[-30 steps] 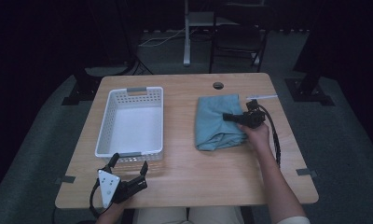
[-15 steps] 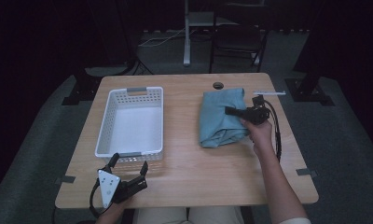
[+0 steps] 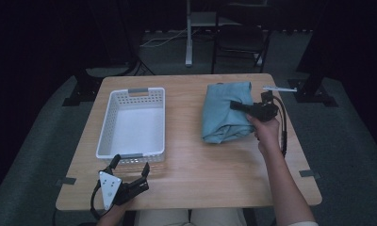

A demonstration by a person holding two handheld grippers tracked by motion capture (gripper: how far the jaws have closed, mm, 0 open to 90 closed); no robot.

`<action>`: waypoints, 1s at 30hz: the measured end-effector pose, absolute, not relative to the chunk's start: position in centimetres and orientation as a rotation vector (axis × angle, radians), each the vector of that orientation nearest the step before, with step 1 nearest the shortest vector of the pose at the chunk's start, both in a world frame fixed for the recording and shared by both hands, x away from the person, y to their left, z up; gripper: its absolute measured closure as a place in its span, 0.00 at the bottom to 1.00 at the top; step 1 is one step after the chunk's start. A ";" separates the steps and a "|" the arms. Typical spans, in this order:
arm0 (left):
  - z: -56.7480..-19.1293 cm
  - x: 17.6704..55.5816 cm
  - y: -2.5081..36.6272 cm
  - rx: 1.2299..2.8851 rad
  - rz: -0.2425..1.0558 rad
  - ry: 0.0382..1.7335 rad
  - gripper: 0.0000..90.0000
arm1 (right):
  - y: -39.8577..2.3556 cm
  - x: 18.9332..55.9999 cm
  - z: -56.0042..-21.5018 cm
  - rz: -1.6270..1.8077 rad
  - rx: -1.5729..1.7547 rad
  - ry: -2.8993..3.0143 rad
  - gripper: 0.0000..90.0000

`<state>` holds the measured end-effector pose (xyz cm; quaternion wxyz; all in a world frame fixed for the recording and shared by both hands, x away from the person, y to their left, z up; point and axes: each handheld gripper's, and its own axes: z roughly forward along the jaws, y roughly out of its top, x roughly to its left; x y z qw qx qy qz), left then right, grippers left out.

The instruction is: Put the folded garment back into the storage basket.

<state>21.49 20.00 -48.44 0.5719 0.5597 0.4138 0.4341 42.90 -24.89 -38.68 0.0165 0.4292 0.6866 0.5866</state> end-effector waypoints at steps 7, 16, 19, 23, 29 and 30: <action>-48.4 21.5 20.0 1.313 1.018 0.971 0.04 | -25.1 42.8 -37.6 1.866 1.339 2.085 0.77; -48.4 21.5 20.0 1.314 1.018 0.971 0.04 | -25.2 42.6 -36.5 1.854 1.331 2.078 0.77; -48.4 21.5 20.0 1.314 1.018 0.971 0.04 | -25.0 42.5 -35.9 1.874 1.318 2.071 0.77; -48.4 21.5 20.0 1.313 1.018 0.971 0.04 | -24.8 42.3 -35.1 1.900 1.296 2.056 0.77; -48.4 21.5 20.0 1.316 1.018 0.971 0.04 | -24.7 42.2 -34.0 1.922 1.267 2.040 0.77; -48.4 21.5 20.0 1.316 1.018 0.971 0.04 | -24.7 42.2 -33.8 1.930 1.266 2.037 0.77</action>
